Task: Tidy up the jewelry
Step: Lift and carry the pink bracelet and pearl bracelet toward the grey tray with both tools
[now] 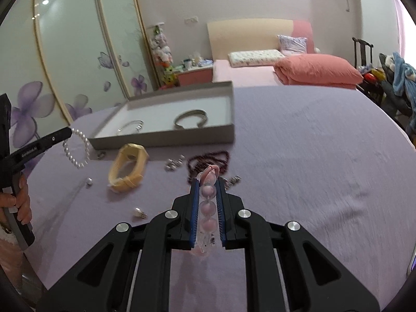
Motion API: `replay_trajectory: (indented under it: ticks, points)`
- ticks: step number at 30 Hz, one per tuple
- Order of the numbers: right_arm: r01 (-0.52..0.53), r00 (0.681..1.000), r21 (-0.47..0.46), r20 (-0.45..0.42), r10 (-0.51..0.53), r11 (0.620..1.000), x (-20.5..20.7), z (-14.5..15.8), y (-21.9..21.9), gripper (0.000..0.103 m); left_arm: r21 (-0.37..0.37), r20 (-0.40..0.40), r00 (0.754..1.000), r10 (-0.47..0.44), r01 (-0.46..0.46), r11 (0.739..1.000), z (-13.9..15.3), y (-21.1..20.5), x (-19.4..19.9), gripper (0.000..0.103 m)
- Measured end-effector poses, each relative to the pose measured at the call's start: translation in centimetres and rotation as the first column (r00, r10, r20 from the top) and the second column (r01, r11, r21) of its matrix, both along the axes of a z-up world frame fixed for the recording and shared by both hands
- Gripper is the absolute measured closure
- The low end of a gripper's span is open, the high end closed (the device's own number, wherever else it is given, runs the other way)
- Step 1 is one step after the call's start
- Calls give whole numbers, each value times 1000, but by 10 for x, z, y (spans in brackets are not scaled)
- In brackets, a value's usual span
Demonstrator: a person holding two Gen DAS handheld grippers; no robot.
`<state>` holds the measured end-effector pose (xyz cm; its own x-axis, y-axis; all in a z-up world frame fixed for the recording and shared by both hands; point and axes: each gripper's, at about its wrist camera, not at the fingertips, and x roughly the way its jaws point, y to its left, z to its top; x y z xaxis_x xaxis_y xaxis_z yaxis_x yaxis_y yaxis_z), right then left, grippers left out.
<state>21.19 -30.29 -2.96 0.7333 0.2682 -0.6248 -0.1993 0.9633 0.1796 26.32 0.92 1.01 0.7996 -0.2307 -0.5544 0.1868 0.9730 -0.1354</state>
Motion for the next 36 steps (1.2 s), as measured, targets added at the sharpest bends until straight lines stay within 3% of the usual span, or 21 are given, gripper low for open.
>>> replay_trajectory:
  ticks: [9,23,36]
  points:
    - [-23,999,34,50,22,999,-10,13,9,89,-65,71,997,-9,14,998,20,7,-33,93]
    - [-41,991,68,128,32,997,-38,34,14,89,-132,109,994,25,-11,991,19,26,-93,93]
    - [-57,983,77,180,42,995,-42,45,17,89,-136,144,989,18,2,991,28,22,-104,93]
